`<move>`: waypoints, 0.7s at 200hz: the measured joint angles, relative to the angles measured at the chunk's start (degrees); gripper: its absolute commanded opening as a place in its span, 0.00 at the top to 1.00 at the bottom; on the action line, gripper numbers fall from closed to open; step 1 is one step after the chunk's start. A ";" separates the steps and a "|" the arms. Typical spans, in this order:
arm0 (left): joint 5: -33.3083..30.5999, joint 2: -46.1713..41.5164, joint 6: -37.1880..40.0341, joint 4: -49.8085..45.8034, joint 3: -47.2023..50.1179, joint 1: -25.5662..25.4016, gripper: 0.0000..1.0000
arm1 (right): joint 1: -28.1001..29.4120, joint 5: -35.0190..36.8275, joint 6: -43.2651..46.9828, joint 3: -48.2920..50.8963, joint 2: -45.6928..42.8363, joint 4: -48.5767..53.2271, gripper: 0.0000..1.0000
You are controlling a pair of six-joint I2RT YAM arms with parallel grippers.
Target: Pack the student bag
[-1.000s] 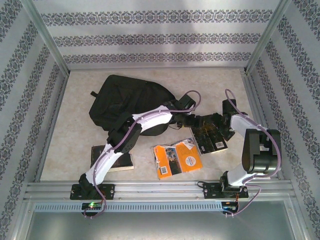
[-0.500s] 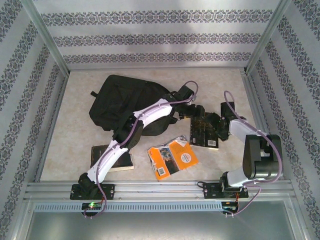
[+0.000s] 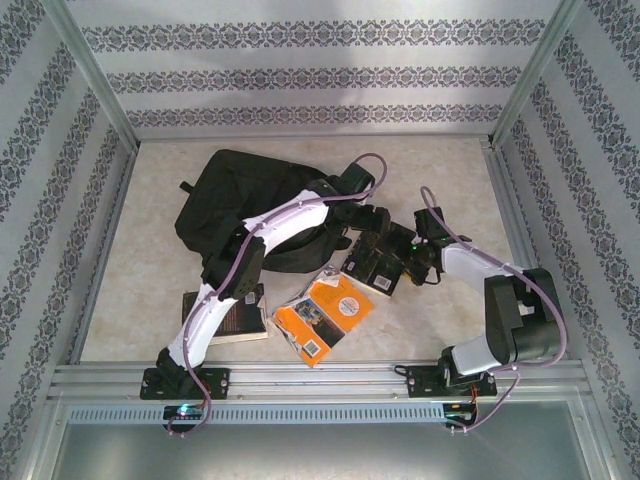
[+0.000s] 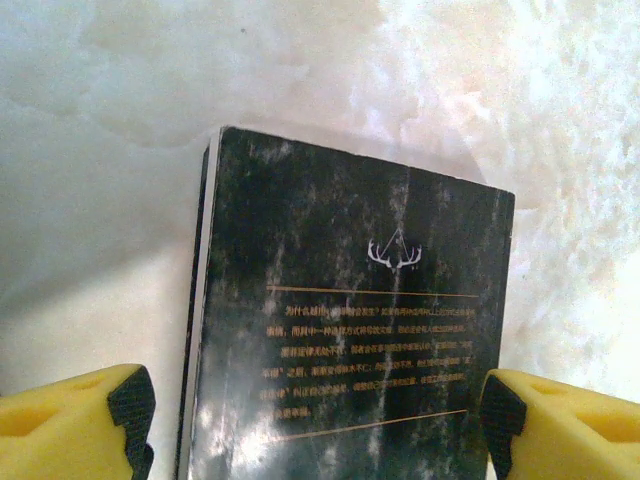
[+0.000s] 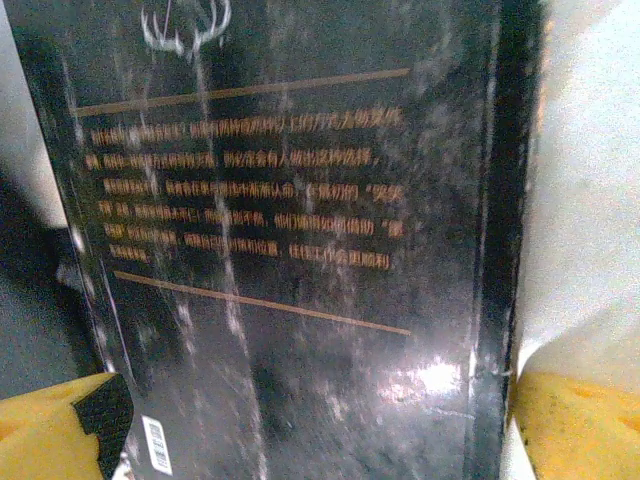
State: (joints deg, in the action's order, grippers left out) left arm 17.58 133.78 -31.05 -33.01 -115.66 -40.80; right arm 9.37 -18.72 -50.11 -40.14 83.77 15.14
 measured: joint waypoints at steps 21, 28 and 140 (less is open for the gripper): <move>0.61 0.11 0.61 -0.07 1.46 0.00 0.18 | -1.70 1.92 0.98 0.83 -2.16 0.59 0.03; 0.74 0.22 0.68 -0.09 1.77 0.00 0.19 | -2.58 2.54 1.40 0.90 -2.71 0.79 0.04; 6.01 4.09 0.20 0.50 1.81 0.04 0.44 | -8.55 -3.65 4.90 -0.70 4.35 -2.84 0.28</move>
State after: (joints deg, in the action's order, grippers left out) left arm 23.59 137.86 -30.85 -32.51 -113.84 -40.75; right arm 0.82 -22.37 -45.21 -40.84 88.12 12.29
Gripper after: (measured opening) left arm 0.588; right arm 0.742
